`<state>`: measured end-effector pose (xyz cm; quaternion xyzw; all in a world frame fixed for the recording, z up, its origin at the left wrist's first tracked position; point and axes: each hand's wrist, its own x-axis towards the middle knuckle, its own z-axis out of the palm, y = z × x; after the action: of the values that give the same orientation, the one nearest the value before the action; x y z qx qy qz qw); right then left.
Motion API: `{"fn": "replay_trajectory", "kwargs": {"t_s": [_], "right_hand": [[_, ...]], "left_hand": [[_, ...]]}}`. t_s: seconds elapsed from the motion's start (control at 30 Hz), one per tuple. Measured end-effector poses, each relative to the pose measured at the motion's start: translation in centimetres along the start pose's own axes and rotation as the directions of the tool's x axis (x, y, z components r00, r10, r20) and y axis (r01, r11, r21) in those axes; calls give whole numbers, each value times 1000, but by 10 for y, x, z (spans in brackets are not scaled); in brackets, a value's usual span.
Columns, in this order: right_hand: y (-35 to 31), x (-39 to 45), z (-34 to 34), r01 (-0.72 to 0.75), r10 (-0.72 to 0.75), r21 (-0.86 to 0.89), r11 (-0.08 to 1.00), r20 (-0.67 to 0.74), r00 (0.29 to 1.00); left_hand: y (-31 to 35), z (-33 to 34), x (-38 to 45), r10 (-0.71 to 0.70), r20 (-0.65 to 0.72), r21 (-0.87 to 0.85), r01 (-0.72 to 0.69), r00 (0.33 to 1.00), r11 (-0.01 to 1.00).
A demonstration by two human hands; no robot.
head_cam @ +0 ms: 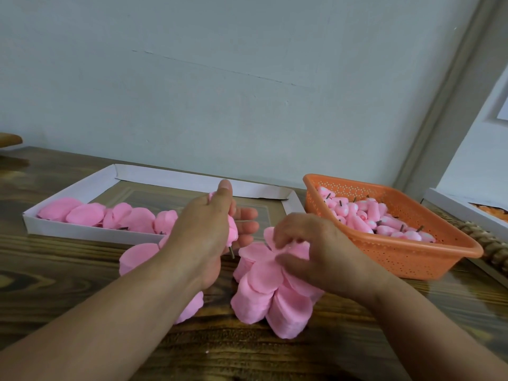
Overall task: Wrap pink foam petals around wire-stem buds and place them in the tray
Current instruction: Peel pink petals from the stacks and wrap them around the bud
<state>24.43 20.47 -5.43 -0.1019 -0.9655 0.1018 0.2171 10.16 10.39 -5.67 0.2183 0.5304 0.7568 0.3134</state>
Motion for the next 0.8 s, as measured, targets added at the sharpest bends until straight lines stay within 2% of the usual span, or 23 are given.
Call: {"fn": "replay_trajectory", "kwargs": {"t_s": [0.07, 0.13, 0.53, 0.7, 0.8], "right_hand": [[-3, -2, -1, -6, -14, 91, 996, 218, 976], [-4, -2, 0, -21, -13, 111, 994, 301, 954], [-4, -1, -6, 30, -77, 177, 984, 263, 962], [-4, -2, -5, -24, -45, 242, 970, 277, 960], [-3, -2, -8, -113, 7, 301, 947, 333, 943]], "left_hand": [[-1, 1, -1, 7, -6, 1, -7, 1000, 1000], [-1, 1, -1, 13, -11, 5, -13, 1000, 1000], [-1, 0, -2, 12, -21, 43, -11, 1000, 999], [-1, 1, -4, 14, -28, 50, -13, 1000, 999], [-1, 2, -4, 15, -29, 44, -14, 999, 999]]}}
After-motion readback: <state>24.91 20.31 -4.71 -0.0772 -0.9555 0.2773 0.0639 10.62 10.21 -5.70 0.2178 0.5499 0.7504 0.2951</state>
